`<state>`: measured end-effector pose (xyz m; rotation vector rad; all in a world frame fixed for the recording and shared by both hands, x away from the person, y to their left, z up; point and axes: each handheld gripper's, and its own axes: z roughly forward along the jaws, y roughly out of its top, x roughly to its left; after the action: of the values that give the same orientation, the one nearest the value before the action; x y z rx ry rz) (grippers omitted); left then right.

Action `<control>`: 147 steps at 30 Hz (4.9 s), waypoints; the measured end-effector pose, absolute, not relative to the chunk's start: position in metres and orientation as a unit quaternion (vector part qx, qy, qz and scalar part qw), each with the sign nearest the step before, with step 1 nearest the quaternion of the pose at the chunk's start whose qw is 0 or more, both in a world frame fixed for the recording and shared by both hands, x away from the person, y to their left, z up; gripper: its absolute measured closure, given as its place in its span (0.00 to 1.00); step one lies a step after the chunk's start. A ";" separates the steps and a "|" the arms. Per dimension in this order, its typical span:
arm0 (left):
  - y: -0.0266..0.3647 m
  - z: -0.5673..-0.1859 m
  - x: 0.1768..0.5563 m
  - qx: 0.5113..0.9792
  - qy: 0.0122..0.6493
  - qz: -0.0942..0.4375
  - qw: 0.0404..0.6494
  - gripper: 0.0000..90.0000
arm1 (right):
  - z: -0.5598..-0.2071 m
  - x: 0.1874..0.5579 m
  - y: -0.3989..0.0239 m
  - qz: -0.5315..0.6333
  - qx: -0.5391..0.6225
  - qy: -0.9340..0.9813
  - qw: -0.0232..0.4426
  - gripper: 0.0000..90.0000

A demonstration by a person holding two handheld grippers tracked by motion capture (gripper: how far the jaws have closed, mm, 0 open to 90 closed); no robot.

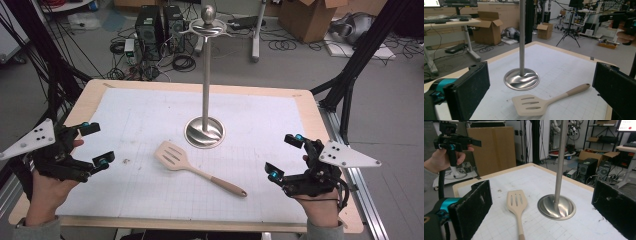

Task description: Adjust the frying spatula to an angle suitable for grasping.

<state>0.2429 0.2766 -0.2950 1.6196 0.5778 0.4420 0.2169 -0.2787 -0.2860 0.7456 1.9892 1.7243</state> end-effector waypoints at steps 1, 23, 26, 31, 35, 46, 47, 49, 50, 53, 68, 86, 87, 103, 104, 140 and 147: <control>0.277 -0.295 0.243 0.707 0.253 0.192 0.631 0.02 | -0.286 0.217 -0.279 0.617 0.266 0.712 0.201 0.02; 0.277 -0.295 0.242 0.709 0.255 0.191 0.629 0.02 | -0.297 0.226 -0.267 0.606 0.254 0.728 0.193 0.07; 0.281 -0.294 0.239 0.704 0.259 0.195 0.632 0.02 | -0.301 0.229 -0.261 0.600 0.251 0.735 0.188 0.07; 0.282 -0.293 0.237 0.702 0.261 0.197 0.632 0.02 | -0.309 0.234 -0.254 0.593 0.252 0.744 0.180 0.09; 0.282 -0.295 0.238 0.705 0.262 0.196 0.629 0.02 | -0.319 0.242 -0.246 0.583 0.245 0.756 0.165 0.16; 0.283 -0.298 0.238 0.705 0.269 0.195 0.626 0.02 | -0.337 0.252 -0.223 0.554 0.237 0.785 0.144 0.22; 0.283 -0.298 0.238 0.706 0.269 0.195 0.626 0.02 | -0.338 0.253 -0.222 0.552 0.234 0.787 0.145 0.23; 0.284 -0.298 0.239 0.708 0.270 0.195 0.623 0.02 | -0.340 0.254 -0.220 0.549 0.232 0.790 0.145 0.25; 0.284 -0.298 0.239 0.708 0.271 0.195 0.623 0.02 | -0.342 0.254 -0.218 0.545 0.235 0.793 0.139 0.28; 0.285 -0.299 0.239 0.708 0.272 0.193 0.622 0.02 | -0.346 0.257 -0.215 0.541 0.227 0.799 0.132 0.38; 0.284 -0.302 0.241 0.709 0.277 0.190 0.619 0.02 | -0.371 0.264 -0.213 0.514 0.221 0.817 0.136 0.95; 0.283 -0.305 0.243 0.712 0.281 0.187 0.615 0.02 | -0.408 0.270 -0.191 0.465 0.188 0.859 0.105 1.00; 0.283 -0.305 0.243 0.712 0.281 0.187 0.615 0.02 | -0.410 0.270 -0.190 0.464 0.187 0.860 0.104 1.00; 0.282 -0.309 0.245 0.714 0.288 0.182 0.612 0.02 | -0.432 0.272 -0.180 0.448 0.211 0.867 0.060 1.00; 0.283 -0.309 0.245 0.714 0.288 0.182 0.611 0.02 | -0.433 0.272 -0.179 0.446 0.210 0.868 0.063 1.00; 0.289 -0.313 0.245 0.711 0.298 0.183 0.610 0.02 | -0.443 0.275 -0.176 0.389 0.192 0.900 0.045 1.00; 0.291 -0.313 0.244 0.710 0.300 0.183 0.610 0.02 | -0.442 0.278 -0.182 0.384 0.216 0.896 0.064 1.00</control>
<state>0.2436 0.2908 -0.3133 1.6404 0.6924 0.4237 0.2782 -0.1824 -0.4425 0.6515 2.7036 1.1584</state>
